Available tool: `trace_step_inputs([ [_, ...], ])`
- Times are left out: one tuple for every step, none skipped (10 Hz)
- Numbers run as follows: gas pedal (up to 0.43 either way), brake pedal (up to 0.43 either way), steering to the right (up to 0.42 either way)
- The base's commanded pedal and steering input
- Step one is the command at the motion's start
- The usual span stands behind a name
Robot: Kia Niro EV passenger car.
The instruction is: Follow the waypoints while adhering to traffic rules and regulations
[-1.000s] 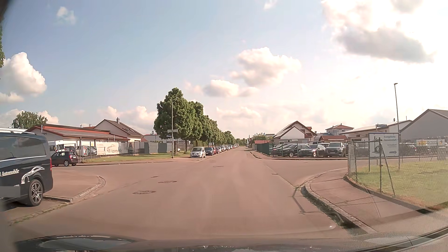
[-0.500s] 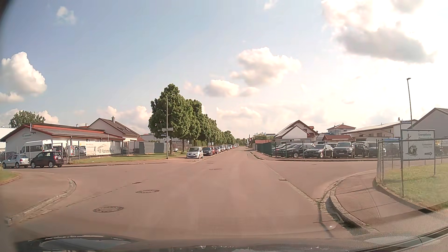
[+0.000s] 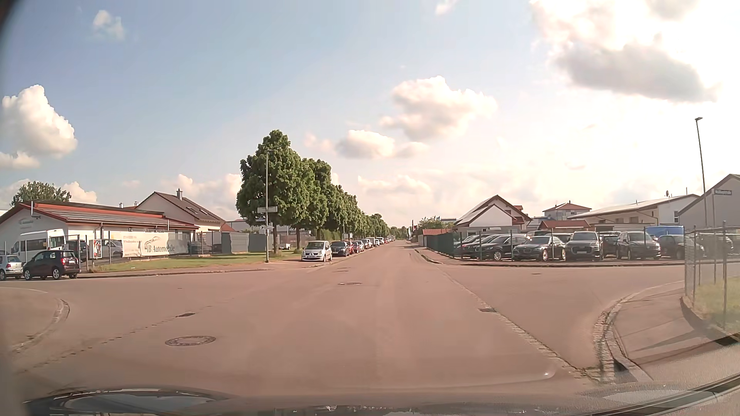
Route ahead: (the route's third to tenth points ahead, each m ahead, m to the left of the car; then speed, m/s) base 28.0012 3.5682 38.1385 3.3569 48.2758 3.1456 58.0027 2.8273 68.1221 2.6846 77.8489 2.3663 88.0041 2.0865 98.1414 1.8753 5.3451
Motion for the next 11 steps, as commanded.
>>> trace_step_inputs([
  [0.000, 0.043, -0.003],
  [0.000, 0.073, -0.003],
  [0.000, 0.079, -0.003],
  [0.000, 0.085, -0.002],
  [0.000, 0.085, -0.002],
  [0.000, 0.091, -0.001],
  [0.000, 0.098, 0.001],
  [0.000, 0.091, 0.004],
  [0.000, 0.091, 0.004],
  [0.000, 0.085, 0.004],
  [0.000, 0.049, 0.004],
])
